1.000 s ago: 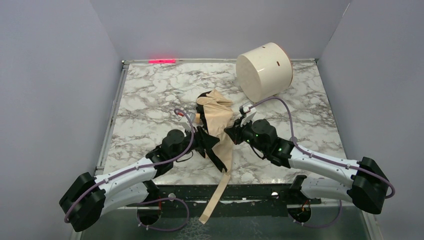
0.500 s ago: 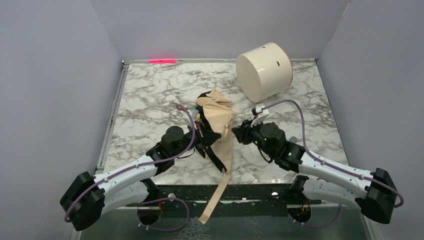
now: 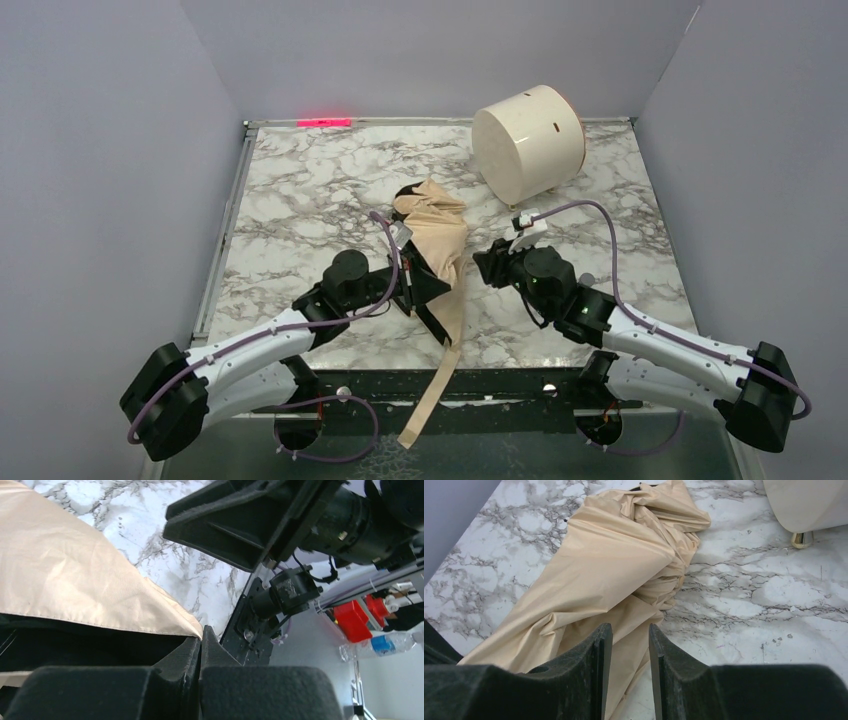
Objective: Put away the umbrella
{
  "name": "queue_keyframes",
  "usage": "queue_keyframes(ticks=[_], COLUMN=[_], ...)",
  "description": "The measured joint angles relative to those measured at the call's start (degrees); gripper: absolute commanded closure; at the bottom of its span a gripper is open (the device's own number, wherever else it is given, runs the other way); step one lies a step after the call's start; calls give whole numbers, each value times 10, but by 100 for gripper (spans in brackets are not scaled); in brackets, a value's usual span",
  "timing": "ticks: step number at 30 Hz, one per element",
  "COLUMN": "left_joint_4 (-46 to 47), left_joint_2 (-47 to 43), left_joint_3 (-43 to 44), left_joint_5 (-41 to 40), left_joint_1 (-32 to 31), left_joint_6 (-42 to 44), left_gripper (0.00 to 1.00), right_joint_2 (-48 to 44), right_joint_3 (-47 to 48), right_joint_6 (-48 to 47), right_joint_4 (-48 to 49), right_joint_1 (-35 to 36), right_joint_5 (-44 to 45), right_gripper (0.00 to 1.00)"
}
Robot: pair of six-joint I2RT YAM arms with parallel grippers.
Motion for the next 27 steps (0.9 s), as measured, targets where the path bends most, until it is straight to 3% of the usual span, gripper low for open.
queue_keyframes(ticks=[13, 27], left_joint_4=[8, 66], left_joint_2=[4, 108], left_joint_3=[-134, -164], left_joint_5=[1, -23], left_joint_1=[-49, -66], left_joint_6=[24, 21], left_gripper=[100, 90], right_joint_2=[26, 162], right_joint_3=[0, 10], right_joint_6=[-5, -36], right_joint_4=[3, 76], right_joint_1=[0, 0], right_joint_5=[-25, -249], right_gripper=[62, 77])
